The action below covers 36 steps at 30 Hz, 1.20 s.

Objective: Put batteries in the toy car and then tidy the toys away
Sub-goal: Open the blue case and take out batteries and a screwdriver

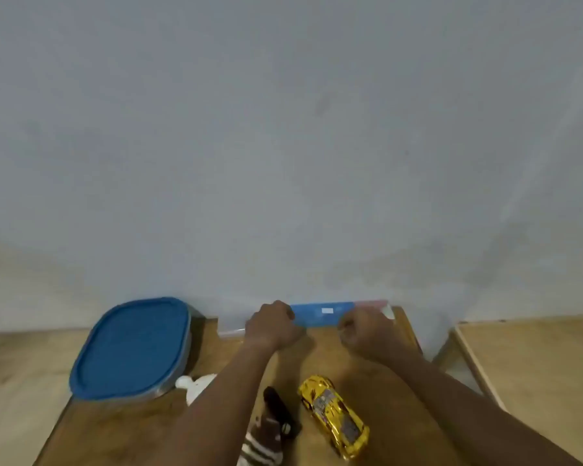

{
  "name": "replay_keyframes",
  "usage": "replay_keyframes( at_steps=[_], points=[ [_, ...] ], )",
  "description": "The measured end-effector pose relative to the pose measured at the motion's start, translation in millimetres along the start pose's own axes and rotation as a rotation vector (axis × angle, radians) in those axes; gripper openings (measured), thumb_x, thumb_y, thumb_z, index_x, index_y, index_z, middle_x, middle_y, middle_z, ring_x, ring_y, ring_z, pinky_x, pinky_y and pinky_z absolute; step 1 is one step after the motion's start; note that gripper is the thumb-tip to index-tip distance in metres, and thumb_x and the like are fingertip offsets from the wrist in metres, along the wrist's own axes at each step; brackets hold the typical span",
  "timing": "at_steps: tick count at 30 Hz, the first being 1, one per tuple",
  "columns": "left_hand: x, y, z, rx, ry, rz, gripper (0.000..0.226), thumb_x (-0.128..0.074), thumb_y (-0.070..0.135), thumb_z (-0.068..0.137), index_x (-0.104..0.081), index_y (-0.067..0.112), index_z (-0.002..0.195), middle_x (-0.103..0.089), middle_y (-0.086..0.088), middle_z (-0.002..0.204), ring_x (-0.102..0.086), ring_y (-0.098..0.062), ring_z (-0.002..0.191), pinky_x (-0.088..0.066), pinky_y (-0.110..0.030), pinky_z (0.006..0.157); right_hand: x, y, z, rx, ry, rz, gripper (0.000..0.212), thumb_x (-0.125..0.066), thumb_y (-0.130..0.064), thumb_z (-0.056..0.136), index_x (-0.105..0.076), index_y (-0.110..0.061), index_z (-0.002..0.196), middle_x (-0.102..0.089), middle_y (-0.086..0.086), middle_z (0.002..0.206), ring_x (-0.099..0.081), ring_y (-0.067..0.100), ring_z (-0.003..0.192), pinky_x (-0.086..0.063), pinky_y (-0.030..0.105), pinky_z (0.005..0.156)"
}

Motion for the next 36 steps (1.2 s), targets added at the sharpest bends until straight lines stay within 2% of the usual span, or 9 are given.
replay_keyframes(
  at_steps=[5, 8, 13, 17, 23, 26, 29, 33, 36],
  points=[
    [-42, -28, 28, 0.113, 0.004, -0.007, 0.033, -0.063, 0.036, 0.090, -0.068, 0.023, 0.121, -0.070, 0.000, 0.119, -0.064, -0.018, 0.100, -0.049, -0.031, 0.083, -54, 24, 57, 0.090, -0.115, -0.092, 0.034, -0.063, -0.024, 0.080, -0.070, -0.022, 0.114, -0.066, -0.001, 0.121, -0.060, 0.019, 0.114, -0.044, 0.031, 0.097],
    [-49, -31, 42, 0.107, 0.069, -0.003, 0.033, -0.066, 0.032, 0.090, -0.069, 0.024, 0.122, -0.071, -0.001, 0.119, -0.065, -0.021, 0.107, -0.050, -0.031, 0.087, -71, 18, 86, 0.218, -0.076, -0.227, 0.042, -0.062, -0.015, 0.083, -0.063, -0.017, 0.126, -0.058, 0.004, 0.133, -0.052, 0.026, 0.126, -0.041, 0.038, 0.103],
    [-56, -34, 63, 0.129, 0.148, -0.017, 0.035, -0.062, 0.037, 0.087, -0.069, 0.022, 0.118, -0.072, -0.001, 0.110, -0.066, -0.022, 0.101, -0.043, -0.028, 0.075, -98, 21, 105, 0.255, -0.080, -0.330, 0.048, -0.068, -0.013, 0.082, -0.059, -0.020, 0.129, -0.060, 0.004, 0.129, -0.057, 0.026, 0.118, -0.050, 0.040, 0.089],
    [-68, -40, 73, 0.161, 0.185, -0.068, 0.048, -0.061, 0.042, 0.086, -0.062, 0.023, 0.129, -0.073, -0.001, 0.112, -0.067, -0.022, 0.100, -0.056, -0.034, 0.082, -115, 24, 106, 0.279, -0.126, -0.333, 0.047, -0.068, -0.011, 0.083, -0.062, -0.014, 0.129, -0.062, 0.012, 0.131, -0.063, 0.033, 0.112, -0.055, 0.040, 0.080],
    [-91, -51, 78, 0.208, 0.196, -0.126, 0.066, -0.076, 0.037, 0.083, -0.047, 0.029, 0.141, -0.073, -0.001, 0.122, -0.069, -0.020, 0.108, -0.060, -0.037, 0.084, -125, 13, 86, 0.403, -0.280, -0.445, 0.054, -0.041, -0.017, 0.102, -0.029, -0.012, 0.153, -0.030, 0.016, 0.158, -0.032, 0.038, 0.143, -0.044, 0.044, 0.102],
    [-92, -55, 82, 0.198, 0.210, -0.173, 0.063, -0.078, 0.028, 0.085, -0.048, 0.028, 0.140, -0.074, -0.003, 0.120, -0.071, -0.019, 0.106, -0.060, -0.034, 0.083, -124, 10, 89, 0.406, -0.290, -0.492, 0.052, -0.041, -0.016, 0.102, -0.030, -0.010, 0.152, -0.031, 0.017, 0.157, -0.035, 0.037, 0.141, -0.043, 0.044, 0.103],
    [-94, -59, 89, 0.187, 0.207, -0.170, 0.066, -0.082, 0.026, 0.082, -0.047, 0.026, 0.137, -0.075, -0.006, 0.116, -0.072, -0.022, 0.104, -0.060, -0.033, 0.081, -119, 4, 95, 0.424, -0.286, -0.501, 0.049, -0.046, -0.013, 0.097, -0.042, -0.008, 0.146, -0.044, 0.016, 0.150, -0.049, 0.036, 0.129, -0.049, 0.043, 0.092],
    [-97, -64, 89, 0.189, 0.213, -0.184, 0.063, -0.082, 0.020, 0.082, -0.040, 0.024, 0.128, -0.074, -0.010, 0.115, -0.071, -0.024, 0.102, -0.059, -0.031, 0.077, -100, -2, 108, 0.475, -0.257, -0.424, 0.032, -0.053, -0.025, 0.087, -0.066, -0.018, 0.116, -0.069, 0.005, 0.108, -0.065, 0.027, 0.092, -0.045, 0.031, 0.069],
    [-97, -63, 85, 0.163, 0.228, -0.223, 0.049, -0.077, 0.018, 0.086, -0.041, 0.025, 0.119, -0.072, -0.012, 0.120, -0.070, -0.026, 0.107, -0.062, -0.038, 0.080, -77, 6, 128, 0.439, -0.307, -0.136, 0.029, -0.063, -0.029, 0.085, -0.074, -0.022, 0.110, -0.075, 0.004, 0.097, -0.068, 0.024, 0.087, -0.054, 0.037, 0.080]
  ],
)
Point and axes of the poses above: each hand's wrist, its own z-axis towards the middle knuckle, its own x-axis out of the back of the hand, y = z × x, the point moved 10 cm from there along z, towards the middle knuckle
